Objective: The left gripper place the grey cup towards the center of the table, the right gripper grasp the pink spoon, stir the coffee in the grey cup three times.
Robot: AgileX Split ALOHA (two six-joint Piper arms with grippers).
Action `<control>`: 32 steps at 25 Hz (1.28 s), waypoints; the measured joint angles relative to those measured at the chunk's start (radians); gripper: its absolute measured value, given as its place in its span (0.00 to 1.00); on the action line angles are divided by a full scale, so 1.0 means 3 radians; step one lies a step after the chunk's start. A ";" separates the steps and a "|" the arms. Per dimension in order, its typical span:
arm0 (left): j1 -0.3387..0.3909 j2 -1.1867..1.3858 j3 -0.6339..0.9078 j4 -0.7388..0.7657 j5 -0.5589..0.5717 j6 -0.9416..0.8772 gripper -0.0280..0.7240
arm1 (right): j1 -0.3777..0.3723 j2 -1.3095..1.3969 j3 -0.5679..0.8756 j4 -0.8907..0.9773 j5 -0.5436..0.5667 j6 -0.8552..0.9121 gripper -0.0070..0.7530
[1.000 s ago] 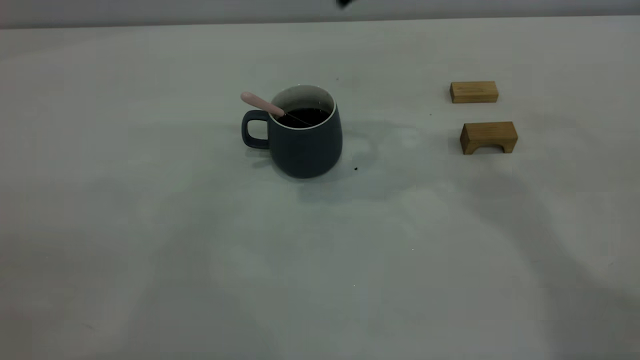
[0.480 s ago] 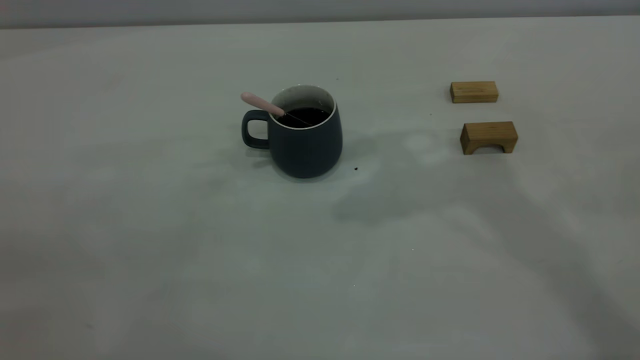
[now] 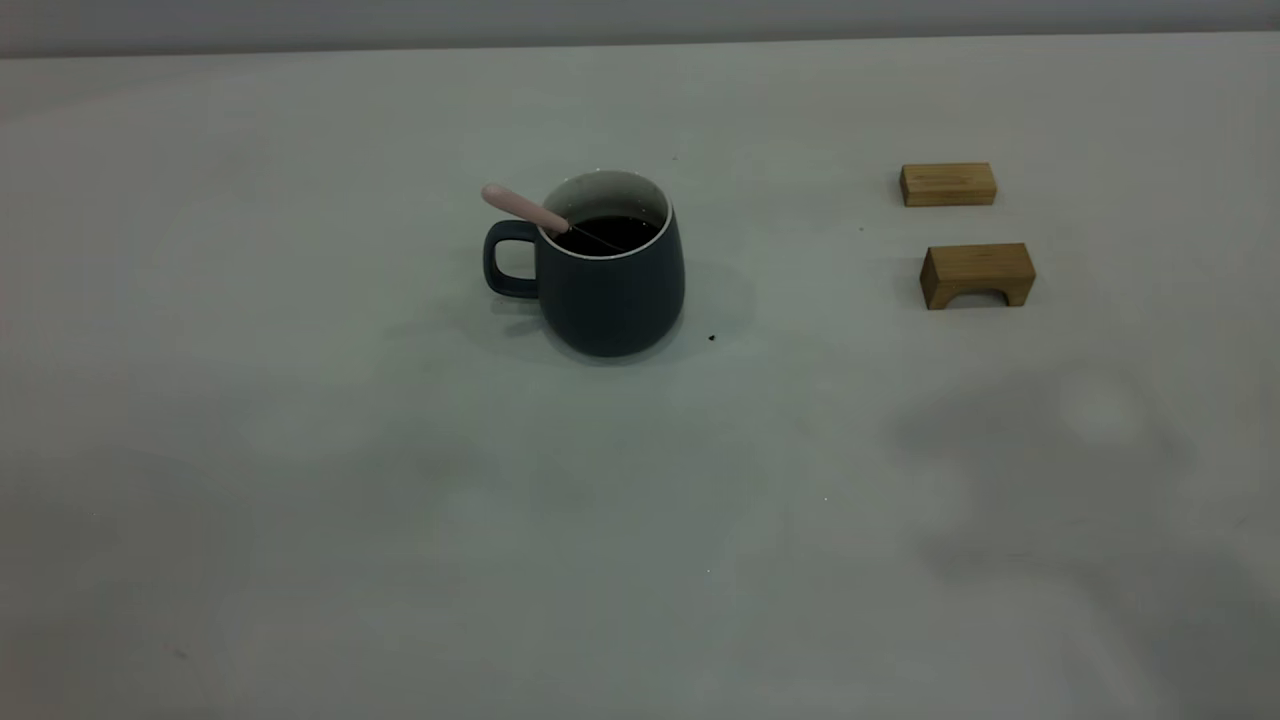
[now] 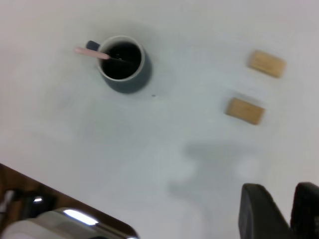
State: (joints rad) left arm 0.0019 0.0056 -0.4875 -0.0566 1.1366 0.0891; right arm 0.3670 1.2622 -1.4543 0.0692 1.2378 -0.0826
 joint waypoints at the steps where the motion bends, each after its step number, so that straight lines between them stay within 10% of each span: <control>1: 0.0000 0.0000 0.0000 0.0000 0.0000 0.0000 0.69 | -0.0018 -0.0202 0.0152 -0.0054 0.0000 -0.0046 0.27; 16: 0.0000 0.0000 0.0000 0.0000 0.0000 0.0000 0.69 | -0.1307 -0.2664 0.2301 0.0194 0.0000 -0.0090 0.29; 32: 0.0000 0.0000 0.0000 0.0000 0.0000 0.0000 0.69 | -0.1253 -0.3869 0.3244 -0.0094 -0.0414 -0.0064 0.32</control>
State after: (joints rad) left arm 0.0019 0.0056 -0.4875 -0.0566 1.1366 0.0891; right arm -0.0089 0.1014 -0.4810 0.0408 1.1136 -0.1019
